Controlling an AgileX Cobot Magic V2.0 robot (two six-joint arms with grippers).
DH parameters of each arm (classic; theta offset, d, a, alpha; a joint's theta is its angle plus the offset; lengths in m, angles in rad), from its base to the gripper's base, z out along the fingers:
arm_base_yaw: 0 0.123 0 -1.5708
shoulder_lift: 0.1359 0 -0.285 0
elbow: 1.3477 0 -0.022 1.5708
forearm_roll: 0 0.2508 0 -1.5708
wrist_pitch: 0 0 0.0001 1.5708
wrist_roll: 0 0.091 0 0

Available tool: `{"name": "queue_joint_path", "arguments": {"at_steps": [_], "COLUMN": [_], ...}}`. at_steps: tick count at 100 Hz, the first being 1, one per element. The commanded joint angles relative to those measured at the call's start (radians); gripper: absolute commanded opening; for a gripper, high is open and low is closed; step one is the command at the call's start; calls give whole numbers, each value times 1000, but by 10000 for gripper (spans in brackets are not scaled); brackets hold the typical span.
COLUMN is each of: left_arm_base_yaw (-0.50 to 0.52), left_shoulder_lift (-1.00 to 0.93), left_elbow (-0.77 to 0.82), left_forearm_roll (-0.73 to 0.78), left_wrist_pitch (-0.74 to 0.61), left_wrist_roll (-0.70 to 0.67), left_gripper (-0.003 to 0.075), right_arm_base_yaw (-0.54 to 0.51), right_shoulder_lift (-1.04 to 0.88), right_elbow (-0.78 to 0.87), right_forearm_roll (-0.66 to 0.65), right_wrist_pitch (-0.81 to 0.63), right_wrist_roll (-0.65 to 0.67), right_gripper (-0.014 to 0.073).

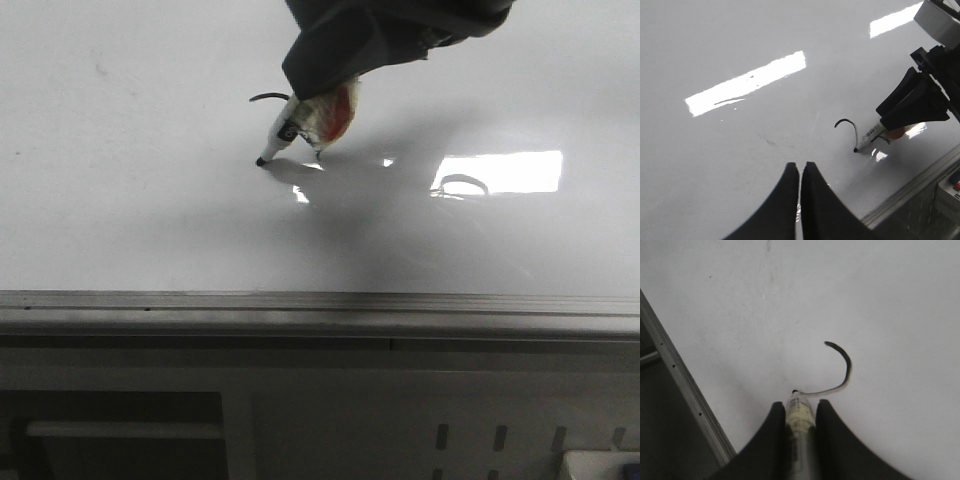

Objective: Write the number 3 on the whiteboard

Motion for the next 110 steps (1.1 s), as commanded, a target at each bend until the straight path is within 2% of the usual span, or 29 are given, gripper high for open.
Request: {"name": "queue_joint_path", "arguments": {"at_steps": [1, 31, 44, 55, 65, 82, 97, 110], "left_arm_base_yaw": [0, 0, 0, 0, 0, 0, 0, 0], "left_shoulder_lift": [10, 10, 10, 10, 10, 10, 10, 10], "left_elbow": [-25, -25, -25, -25, -25, -25, -25, -25], "left_forearm_roll": [-24, -24, -24, -24, -24, -24, -24, -26], "left_wrist_pitch": [-85, -85, -85, -85, -85, -85, -85, -85], "left_wrist_roll": [-9, -9, -9, -9, -9, -9, -9, -9], "left_gripper": [-20, -20, -20, -20, -20, -20, -20, -20], "right_arm_base_yaw": [-17, -139, -146, -119, -72, 14, 18, 15], "right_shoulder_lift": [13, -42, -82, -88, -64, 43, 71, 12], "right_elbow": [-5, -5, -3, 13, 52, 64, 62, 24], "right_forearm_roll": [-41, -45, -45, -45, -19, 14, 26, 26], "right_wrist_pitch": [-22, 145, 193, 193, 107, 60, 46, 81], "right_wrist_roll": [-1, 7, 24, 84, 131, 130, 130, 130], "right_gripper": [-43, -43, -43, -43, -43, -43, -43, -43]}}
